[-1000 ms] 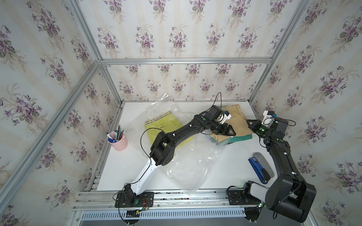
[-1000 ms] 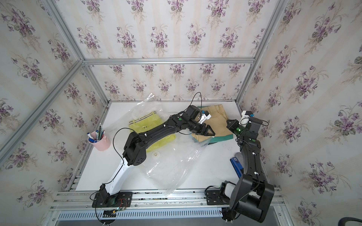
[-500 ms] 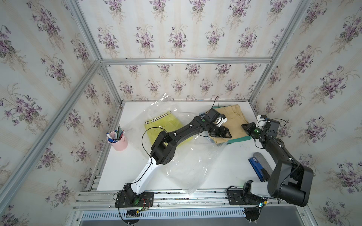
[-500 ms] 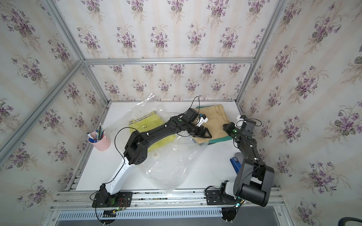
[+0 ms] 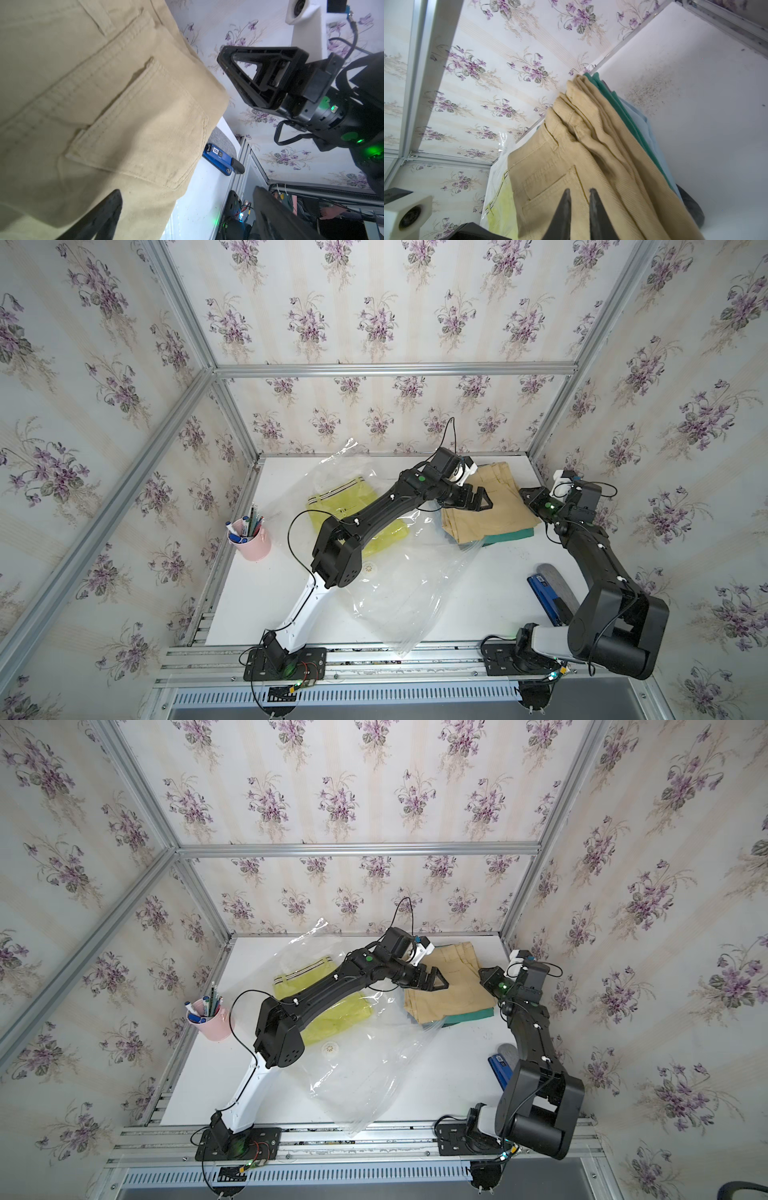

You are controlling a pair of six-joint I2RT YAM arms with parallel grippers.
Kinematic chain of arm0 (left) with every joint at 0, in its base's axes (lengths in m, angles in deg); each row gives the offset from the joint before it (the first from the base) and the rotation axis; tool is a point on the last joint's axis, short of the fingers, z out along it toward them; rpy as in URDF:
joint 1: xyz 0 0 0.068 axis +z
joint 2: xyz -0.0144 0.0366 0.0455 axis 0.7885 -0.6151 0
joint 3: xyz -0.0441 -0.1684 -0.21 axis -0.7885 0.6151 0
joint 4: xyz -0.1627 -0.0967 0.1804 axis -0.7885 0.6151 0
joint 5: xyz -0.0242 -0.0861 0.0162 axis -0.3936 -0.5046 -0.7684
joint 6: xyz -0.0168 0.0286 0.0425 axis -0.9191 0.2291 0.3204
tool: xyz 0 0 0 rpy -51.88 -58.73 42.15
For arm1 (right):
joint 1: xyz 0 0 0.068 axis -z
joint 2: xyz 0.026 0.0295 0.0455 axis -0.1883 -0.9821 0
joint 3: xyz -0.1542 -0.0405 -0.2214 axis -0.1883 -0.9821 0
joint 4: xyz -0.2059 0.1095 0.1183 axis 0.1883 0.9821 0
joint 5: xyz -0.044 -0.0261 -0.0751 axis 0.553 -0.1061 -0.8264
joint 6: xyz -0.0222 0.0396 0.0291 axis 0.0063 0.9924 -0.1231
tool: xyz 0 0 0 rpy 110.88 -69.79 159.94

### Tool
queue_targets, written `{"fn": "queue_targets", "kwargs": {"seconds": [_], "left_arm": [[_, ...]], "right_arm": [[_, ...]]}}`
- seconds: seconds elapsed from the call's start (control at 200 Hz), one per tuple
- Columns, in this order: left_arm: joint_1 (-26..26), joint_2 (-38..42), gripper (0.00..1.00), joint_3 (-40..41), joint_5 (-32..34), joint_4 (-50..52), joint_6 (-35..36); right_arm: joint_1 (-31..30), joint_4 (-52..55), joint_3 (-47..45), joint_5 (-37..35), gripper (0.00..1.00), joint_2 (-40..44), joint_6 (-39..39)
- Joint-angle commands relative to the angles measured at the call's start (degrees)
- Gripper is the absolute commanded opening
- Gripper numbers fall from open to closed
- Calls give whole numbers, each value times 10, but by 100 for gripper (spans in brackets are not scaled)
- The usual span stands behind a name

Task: Take the trousers out of the vacuum bag
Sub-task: Adjust the vacuum bag at the center of the board.

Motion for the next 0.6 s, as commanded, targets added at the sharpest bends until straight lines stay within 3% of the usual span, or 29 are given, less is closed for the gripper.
{"fn": "queue_targets", "kwargs": {"seconds": [0.0, 0.23, 0.595], "left_arm": [[6, -35, 100, -43, -5, -35, -8], [9, -93, 100, -62, 0, -104, -44], [16, -121, 100, -48, -1, -108, -45]], "right_arm": [[-14, -8, 27, 6, 20, -17, -15], [-68, 3, 122, -8, 20, -112, -46], [-75, -13, 192, -18, 13, -279, -36]]}}
